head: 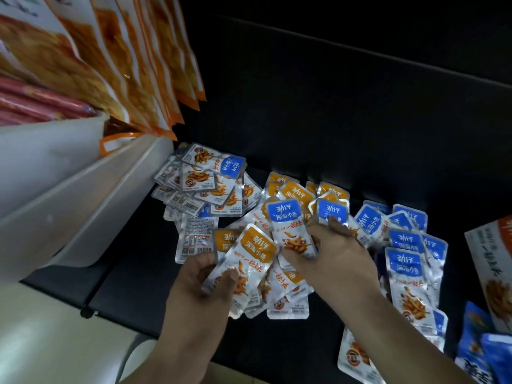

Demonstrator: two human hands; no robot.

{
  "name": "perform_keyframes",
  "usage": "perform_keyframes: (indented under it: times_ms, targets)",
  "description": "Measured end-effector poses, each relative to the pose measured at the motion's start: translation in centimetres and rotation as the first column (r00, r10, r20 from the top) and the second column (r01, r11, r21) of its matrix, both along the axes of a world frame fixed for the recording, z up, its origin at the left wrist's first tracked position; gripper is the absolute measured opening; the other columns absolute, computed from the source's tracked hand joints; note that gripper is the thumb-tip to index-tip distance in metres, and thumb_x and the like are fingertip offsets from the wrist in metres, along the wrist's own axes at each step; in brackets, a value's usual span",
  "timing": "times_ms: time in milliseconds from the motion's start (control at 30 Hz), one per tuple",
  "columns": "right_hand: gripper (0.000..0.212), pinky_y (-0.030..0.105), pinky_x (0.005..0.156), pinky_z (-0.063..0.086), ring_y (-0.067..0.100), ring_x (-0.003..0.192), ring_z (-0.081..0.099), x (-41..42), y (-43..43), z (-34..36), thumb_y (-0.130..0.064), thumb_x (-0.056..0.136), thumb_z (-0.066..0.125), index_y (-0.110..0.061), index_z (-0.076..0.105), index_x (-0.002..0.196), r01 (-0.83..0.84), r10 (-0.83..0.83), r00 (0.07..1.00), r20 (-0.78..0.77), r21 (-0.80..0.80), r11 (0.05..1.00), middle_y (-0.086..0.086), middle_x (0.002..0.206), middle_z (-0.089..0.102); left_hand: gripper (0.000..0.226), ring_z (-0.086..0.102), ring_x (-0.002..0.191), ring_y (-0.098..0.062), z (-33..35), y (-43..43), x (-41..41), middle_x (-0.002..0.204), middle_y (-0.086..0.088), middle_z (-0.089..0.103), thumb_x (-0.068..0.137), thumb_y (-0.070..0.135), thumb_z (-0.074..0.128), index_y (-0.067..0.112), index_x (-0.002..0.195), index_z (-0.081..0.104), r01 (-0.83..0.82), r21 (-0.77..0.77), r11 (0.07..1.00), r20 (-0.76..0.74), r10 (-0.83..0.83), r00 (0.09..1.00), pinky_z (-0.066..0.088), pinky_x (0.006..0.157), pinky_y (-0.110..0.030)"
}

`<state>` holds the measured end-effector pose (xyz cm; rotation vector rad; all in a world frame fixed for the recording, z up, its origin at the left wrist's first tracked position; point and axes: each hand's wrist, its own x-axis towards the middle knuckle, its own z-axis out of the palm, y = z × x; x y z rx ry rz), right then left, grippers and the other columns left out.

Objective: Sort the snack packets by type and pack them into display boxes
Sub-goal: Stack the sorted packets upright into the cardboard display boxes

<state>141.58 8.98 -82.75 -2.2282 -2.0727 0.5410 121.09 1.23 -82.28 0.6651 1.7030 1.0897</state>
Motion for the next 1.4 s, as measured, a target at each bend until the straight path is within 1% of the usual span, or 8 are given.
perform_keyframes:
  times_ms: [167, 333, 500, 633, 767, 900, 1133, 1400]
  targets:
    - [0.04, 0.042, 0.083, 0.06, 0.022, 0.123, 0.058, 1.3, -0.8, 0.0, -0.048, 0.09, 0.069, -0.032, 0.067, 0.126, 0.084, -0.032, 0.977, -0.211, 0.243, 0.966, -0.009, 0.133, 0.056, 0.024, 0.072, 0.074, 0.004, -0.5, 0.6, -0.3, 0.091, 0.008, 0.077, 0.088, 0.009, 0.08, 0.027, 0.099, 0.068, -0.026, 0.011, 1.0, 0.026, 0.026, 0.999, 0.049, 0.051, -0.008]
    - [0.049, 0.048, 0.092, 0.059, 0.025, 0.129, 0.056, 2.8, -0.7, -0.4, -0.044, 0.088, 0.074, -0.036, 0.057, 0.134, 0.222, -0.174, 0.957, -0.23, 0.2, 0.954, -0.004, 0.144, 0.05, 0.023, 0.071, 0.076, 0.005, -0.6, 1.3, -0.2, 0.086, 0.02, 0.076, 0.089, 0.012, 0.079, 0.03, 0.099, 0.067, -0.007, 0.04, 0.999, 0.017, 0.006, 1.0, 0.05, 0.053, -0.008]
    - [0.046, 0.036, 0.061, 0.061, 0.018, 0.077, 0.068, 3.0, 0.1, 0.6, -0.039, 0.09, 0.072, -0.039, 0.054, 0.132, 0.264, -0.219, 0.933, -0.286, 0.128, 0.956, -0.006, 0.109, 0.067, 0.026, 0.075, 0.08, -0.002, -1.1, 1.3, 0.4, 0.09, 0.019, 0.077, 0.088, 0.012, 0.08, 0.029, 0.103, 0.068, 0.008, 0.052, 0.999, 0.01, -0.008, 1.0, 0.055, 0.06, -0.016]
    - [0.042, 0.037, 0.074, 0.061, 0.014, 0.099, 0.065, 2.0, 0.2, 2.9, -0.036, 0.088, 0.075, -0.036, 0.058, 0.126, 0.213, -0.087, 0.933, -0.35, 0.338, 0.917, -0.01, 0.124, 0.059, 0.026, 0.076, 0.083, -0.007, -1.1, 1.4, 0.5, 0.092, 0.015, 0.079, 0.089, 0.012, 0.08, 0.029, 0.105, 0.068, -0.012, 0.054, 0.998, 0.02, 0.011, 1.0, 0.056, 0.07, -0.027]
    - [0.043, 0.034, 0.084, 0.059, 0.01, 0.113, 0.059, -0.7, 0.3, 2.6, -0.035, 0.089, 0.074, -0.036, 0.059, 0.129, 0.004, 0.048, 0.968, -0.245, 0.207, 0.978, -0.017, 0.136, 0.049, 0.026, 0.075, 0.08, -0.002, -1.1, 1.4, 0.9, 0.09, 0.016, 0.078, 0.09, 0.009, 0.078, 0.027, 0.105, 0.067, -0.002, 0.043, 0.999, 0.051, 0.0, 0.999, 0.055, 0.058, -0.014]
    - [0.05, 0.043, 0.092, 0.056, 0.02, 0.125, 0.055, -1.6, 0.0, 0.9, -0.043, 0.087, 0.076, -0.034, 0.06, 0.133, -0.04, 0.06, 0.983, -0.173, 0.117, 0.992, -0.012, 0.143, 0.051, 0.024, 0.075, 0.082, -0.004, -1.5, 0.9, 0.7, 0.093, 0.012, 0.078, 0.091, 0.012, 0.077, 0.029, 0.105, 0.068, 0.024, 0.034, 0.999, 0.027, -0.025, 0.999, 0.057, 0.063, -0.018]
    - [0.053, 0.037, 0.086, 0.055, 0.023, 0.121, 0.055, -2.2, 1.3, 1.2, -0.037, 0.087, 0.074, -0.033, 0.053, 0.136, -0.028, 0.037, 0.997, -0.067, 0.123, 0.992, -0.005, 0.138, 0.052, 0.022, 0.075, 0.08, -0.003, -1.3, 0.7, 0.6, 0.089, 0.016, 0.077, 0.092, 0.012, 0.077, 0.028, 0.103, 0.067, 0.022, 0.031, 0.999, 0.035, -0.023, 0.999, 0.055, 0.058, -0.014]
    - [0.051, 0.029, 0.075, 0.051, 0.009, 0.096, 0.059, 2.2, -0.4, 6.0, -0.041, 0.082, 0.077, -0.039, 0.056, 0.129, 0.166, -0.072, 0.951, -0.3, 0.301, 0.939, -0.014, 0.119, 0.052, 0.023, 0.073, 0.077, 0.002, 1.2, 1.9, 1.5, 0.087, 0.02, 0.076, 0.09, 0.011, 0.077, 0.022, 0.108, 0.067, 0.036, 0.13, 0.991, 0.02, -0.039, 0.999, 0.051, 0.056, -0.009]
